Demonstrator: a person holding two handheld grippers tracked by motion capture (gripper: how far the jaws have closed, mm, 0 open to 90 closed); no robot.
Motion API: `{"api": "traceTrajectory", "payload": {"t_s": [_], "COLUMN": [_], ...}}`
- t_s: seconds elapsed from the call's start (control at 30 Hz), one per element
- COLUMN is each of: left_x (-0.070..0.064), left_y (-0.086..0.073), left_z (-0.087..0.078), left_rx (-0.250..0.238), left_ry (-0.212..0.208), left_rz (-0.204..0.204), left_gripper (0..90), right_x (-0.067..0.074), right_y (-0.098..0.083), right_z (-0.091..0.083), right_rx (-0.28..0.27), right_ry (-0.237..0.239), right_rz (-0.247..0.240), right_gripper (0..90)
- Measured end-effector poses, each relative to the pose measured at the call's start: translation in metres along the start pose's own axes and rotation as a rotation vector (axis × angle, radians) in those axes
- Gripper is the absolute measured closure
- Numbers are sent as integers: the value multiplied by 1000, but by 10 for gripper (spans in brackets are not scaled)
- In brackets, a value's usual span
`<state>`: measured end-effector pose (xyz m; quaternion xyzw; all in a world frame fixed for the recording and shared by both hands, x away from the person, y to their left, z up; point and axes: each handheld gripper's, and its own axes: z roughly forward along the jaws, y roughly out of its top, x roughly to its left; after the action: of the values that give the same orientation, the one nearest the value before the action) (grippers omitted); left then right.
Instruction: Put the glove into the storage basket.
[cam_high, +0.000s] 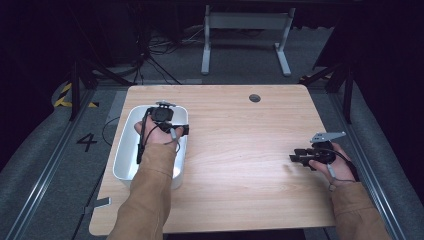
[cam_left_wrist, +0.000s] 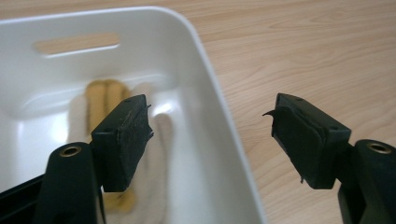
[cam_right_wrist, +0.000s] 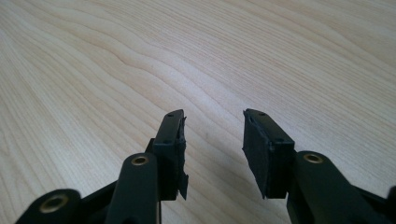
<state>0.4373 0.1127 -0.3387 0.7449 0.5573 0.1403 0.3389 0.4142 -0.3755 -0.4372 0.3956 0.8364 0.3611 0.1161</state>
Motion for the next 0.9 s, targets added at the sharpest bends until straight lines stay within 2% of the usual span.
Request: {"api": "traceTrajectory", "payload": {"t_s": [0.27, 0.37, 0.47, 0.6, 0.8, 0.9], "left_x": [-36, -47, -56, -60, -64, -69], "left_y": [-4, -6, -12, -22, -36, -44], "left_z": [10, 9, 7, 13, 25, 29], "left_rx": [-24, -20, -45, -33, -12, -2], "left_ry": [-151, -223, -290, -343, -373, -387], "left_rz": [150, 195, 236, 261, 276, 304], "left_gripper": [318, 321, 319, 315, 312, 310], "right_x": [1, 2, 6, 10, 11, 10], "right_y": [-6, -7, -6, -3, -3, -4], "right_z": [-9, -13, -14, -13, -12, -12], "right_rx": [-38, -54, -73, -73, -62, -59], "right_ry": [19, 32, 50, 53, 54, 59], "right_rz": [5, 3, -5, -22, -19, -13], "right_gripper": [599, 600, 602, 602, 600, 600]}}
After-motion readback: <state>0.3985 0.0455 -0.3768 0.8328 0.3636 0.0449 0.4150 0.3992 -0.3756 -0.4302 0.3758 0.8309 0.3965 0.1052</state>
